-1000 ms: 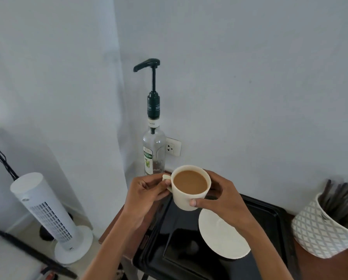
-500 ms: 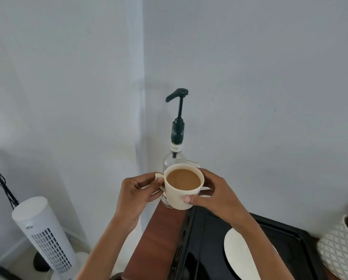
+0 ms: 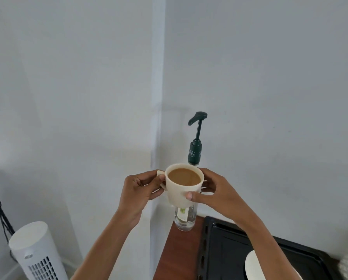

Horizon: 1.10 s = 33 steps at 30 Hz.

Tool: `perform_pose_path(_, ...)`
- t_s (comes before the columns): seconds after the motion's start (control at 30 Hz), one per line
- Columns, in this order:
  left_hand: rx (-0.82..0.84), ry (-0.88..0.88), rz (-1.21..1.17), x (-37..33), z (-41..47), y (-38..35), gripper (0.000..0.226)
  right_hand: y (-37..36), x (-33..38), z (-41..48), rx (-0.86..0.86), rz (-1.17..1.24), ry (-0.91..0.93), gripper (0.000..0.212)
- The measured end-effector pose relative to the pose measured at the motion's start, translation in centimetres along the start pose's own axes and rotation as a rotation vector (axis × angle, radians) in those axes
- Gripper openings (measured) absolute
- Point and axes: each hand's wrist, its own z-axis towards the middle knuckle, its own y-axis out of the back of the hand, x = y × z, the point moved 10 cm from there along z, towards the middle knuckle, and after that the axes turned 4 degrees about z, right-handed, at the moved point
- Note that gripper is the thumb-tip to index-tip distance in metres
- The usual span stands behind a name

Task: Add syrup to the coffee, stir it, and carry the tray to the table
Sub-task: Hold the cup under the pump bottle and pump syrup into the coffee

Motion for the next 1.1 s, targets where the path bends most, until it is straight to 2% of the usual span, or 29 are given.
perform_pose_path(0.1, -0.016, 0.001, -0.028, -0.6, 1.0, 0.5, 0.017, 2.2, 1.7, 0.5, 0.045, -0.065, -0.023, 0.064)
perform_pose_path(0.23, 0.001, -0.018, -0.027, -1.7, 2.1, 0.6, 0.016, 8.9, 6.2, 2.2, -0.182, -0.159, 0.036, 0.030)
perform_pose_path(0.33, 0.003, -0.021, -0.047, -2.3, 2.9, 0.7, 0.016, 10.6, 10.8, 5.0, -0.261, -0.272, 0.122, 0.022)
perform_pose_path(0.4, 0.013, -0.027, -0.061, -2.8, 3.4, 0.6, 0.017, 10.2, 13.2, 7.4, -0.249, -0.370, 0.143, 0.025)
perform_pose_path(0.5, 0.013, -0.035, -0.078, -3.5, 4.0, 0.5, 0.018, 8.7, 14.4, 11.0, -0.176, -0.462, 0.077, 0.041)
perform_pose_path(0.83, 0.011, -0.058, -0.092, -5.8, 5.1, -0.3, 0.016, 3.8, 10.8, 16.6, 0.134, -0.440, -0.227, 0.075)
perform_pose_path(0.93, 0.013, -0.069, -0.098, -6.3, 5.1, -0.5, 0.014, 3.2, 9.6, 17.0, 0.191, -0.440, -0.270, 0.079)
perform_pose_path(1.1, 0.011, -0.075, -0.097, -6.7, 5.1, -0.7, 0.021, 3.6, 8.7, 17.5, 0.186, -0.412, -0.275, 0.076)
